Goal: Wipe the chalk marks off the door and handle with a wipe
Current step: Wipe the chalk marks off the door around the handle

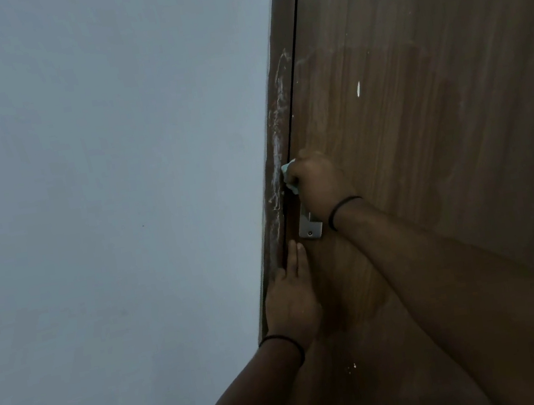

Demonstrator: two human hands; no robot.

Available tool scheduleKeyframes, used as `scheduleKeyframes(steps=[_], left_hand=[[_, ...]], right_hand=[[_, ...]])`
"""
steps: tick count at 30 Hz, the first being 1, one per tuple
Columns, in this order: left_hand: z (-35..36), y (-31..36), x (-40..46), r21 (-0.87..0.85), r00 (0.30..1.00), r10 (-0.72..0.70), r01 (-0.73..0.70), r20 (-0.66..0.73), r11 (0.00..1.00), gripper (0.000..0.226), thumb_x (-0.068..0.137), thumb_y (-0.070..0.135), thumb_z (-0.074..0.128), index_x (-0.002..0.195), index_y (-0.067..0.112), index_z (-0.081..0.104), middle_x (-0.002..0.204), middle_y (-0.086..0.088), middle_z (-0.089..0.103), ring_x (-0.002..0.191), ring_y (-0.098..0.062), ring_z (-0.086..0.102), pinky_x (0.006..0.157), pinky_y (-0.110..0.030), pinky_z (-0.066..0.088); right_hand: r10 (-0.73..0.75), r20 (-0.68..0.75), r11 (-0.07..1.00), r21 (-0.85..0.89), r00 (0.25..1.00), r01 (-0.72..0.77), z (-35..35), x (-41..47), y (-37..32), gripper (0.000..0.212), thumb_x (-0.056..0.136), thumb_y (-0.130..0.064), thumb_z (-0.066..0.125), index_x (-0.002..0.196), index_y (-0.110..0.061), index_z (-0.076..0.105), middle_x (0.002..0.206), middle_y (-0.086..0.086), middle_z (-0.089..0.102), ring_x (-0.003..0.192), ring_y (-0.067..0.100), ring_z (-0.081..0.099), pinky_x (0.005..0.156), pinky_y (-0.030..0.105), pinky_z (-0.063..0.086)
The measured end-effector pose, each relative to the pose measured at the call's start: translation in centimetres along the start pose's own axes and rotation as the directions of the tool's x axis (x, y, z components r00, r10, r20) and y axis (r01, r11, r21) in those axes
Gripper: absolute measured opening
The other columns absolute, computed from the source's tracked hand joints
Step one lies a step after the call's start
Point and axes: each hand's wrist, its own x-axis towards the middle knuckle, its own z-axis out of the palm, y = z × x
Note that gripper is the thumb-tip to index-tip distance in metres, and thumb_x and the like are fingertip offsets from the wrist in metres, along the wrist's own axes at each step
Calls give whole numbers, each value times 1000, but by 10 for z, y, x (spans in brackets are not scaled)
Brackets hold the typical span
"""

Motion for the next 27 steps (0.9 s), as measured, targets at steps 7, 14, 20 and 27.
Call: scheduleKeyframes(steps=[7, 14, 20, 27], left_hand=[[-13, -4, -11, -61, 999, 27, -25, 25, 998, 78, 94, 21, 55, 156, 13, 9, 151, -8, 43, 117, -28, 57, 98, -41, 50], [-33, 6, -10, -130, 981, 46, -71, -187, 989, 61, 91, 18, 58, 148, 10, 38, 133, -15, 60, 106, -33, 64, 88, -41, 55], [-42, 3, -25, -212, 968, -36, -18, -247, 977, 21, 93, 22, 53, 105, 11, 68, 88, -10, 73, 77, -31, 69, 69, -36, 55], [19, -27, -73, -170, 981, -166, 181, 102, 969, 25, 94, 30, 49, 102, 14, 66, 98, -9, 72, 91, -29, 68, 79, -37, 55]], right_hand=[[115, -146, 979, 184, 983, -87, -3, -26, 13, 20, 75, 11, 64, 81, -7, 67, 91, 13, 63, 81, 24, 61, 65, 31, 49], [51, -55, 954, 299, 997, -32, -5, -55, -1, 25, 86, 10, 55, 104, 0, 68, 104, 20, 62, 90, 24, 62, 81, 39, 55], [115, -111, 954, 289, 987, -79, -19, -84, -11, 14, 87, 1, 60, 88, -7, 72, 104, 8, 67, 92, 12, 58, 80, 13, 39], [80, 86, 912, 395, 993, -108, 41, -139, -39, 14, 82, 5, 61, 71, -3, 64, 81, 6, 62, 71, 2, 49, 74, 20, 44]])
